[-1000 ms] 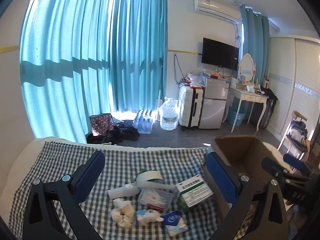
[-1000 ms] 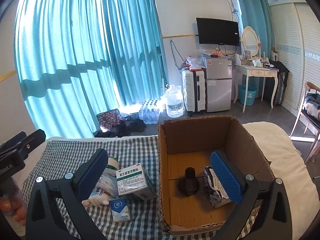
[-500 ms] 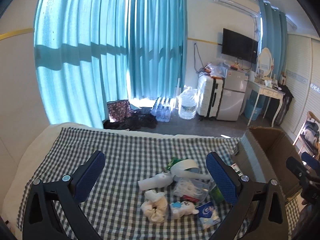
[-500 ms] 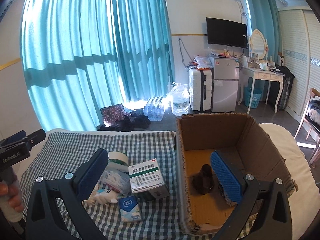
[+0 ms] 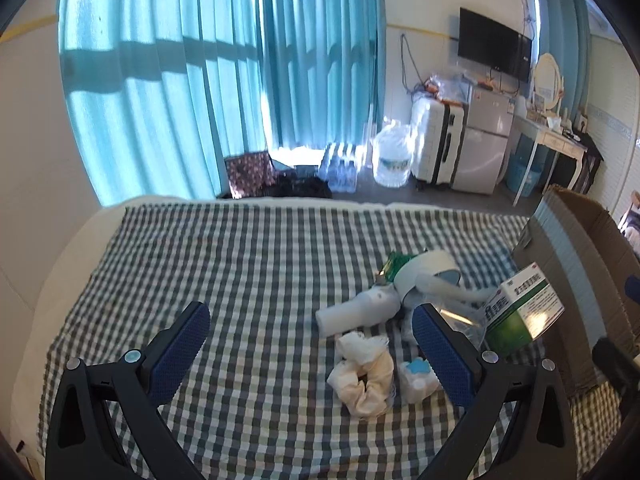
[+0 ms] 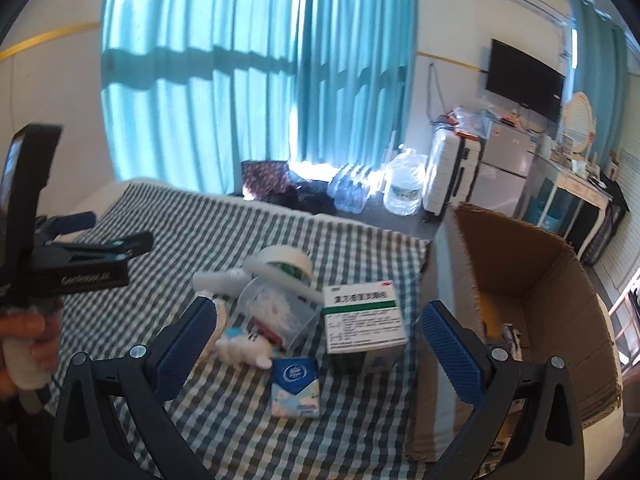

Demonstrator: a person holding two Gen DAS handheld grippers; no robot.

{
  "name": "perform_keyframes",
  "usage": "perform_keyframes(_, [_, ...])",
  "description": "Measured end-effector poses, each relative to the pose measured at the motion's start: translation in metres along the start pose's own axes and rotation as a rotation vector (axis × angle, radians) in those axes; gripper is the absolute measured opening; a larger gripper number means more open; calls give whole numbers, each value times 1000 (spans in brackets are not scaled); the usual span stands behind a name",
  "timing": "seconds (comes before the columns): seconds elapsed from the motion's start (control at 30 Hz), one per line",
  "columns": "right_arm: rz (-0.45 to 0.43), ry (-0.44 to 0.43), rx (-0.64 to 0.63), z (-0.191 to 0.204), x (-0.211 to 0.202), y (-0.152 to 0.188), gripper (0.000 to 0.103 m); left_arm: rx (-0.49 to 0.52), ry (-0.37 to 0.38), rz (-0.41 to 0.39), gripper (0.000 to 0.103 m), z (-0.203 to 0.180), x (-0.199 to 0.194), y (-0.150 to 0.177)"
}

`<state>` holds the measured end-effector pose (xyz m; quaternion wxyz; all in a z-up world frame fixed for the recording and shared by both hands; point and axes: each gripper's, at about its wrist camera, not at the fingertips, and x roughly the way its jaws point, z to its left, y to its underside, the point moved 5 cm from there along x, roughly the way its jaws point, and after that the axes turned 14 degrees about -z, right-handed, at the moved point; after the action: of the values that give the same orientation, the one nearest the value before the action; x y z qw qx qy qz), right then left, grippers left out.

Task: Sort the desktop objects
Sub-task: 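Grasp the blue Vinda tissue pack with the right gripper while the left grasps the white cloth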

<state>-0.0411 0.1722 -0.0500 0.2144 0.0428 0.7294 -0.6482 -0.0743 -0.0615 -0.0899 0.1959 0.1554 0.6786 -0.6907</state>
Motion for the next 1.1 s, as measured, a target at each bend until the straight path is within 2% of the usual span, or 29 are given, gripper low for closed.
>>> perform_keyframes(0.17, [53, -100, -53, 27, 8, 15, 103, 43, -10, 121, 103, 3, 27, 26])
perform_keyframes(0.27, [128, -179, -62, 38, 17, 30, 103, 85, -10, 185, 103, -4, 42, 46])
perform_keyframes(0.33, [162, -189, -62, 40, 22, 42, 103, 100, -2, 223, 103, -9, 51, 57])
perform_keyframes(0.5, [248, -184, -35, 40, 38, 69, 101, 133, 18, 277, 103, -20, 65, 75])
perform_keyframes(0.7, [368, -95, -61, 30, 61, 99, 90, 111, 21, 331, 103, -24, 83, 94])
perform_keyframes(0.9, [416, -74, 17, 13, 70, 110, 89, 85, 32, 359, 103, -27, 96, 102])
perform_keyframes(1.0, [438, -71, 44, 7, 76, 116, 89, 58, 60, 396, 103, -31, 105, 111])
perform_keyframes(1.1, [461, -62, 48, 4, 84, 123, 89, 50, 53, 434, 103, -32, 115, 124])
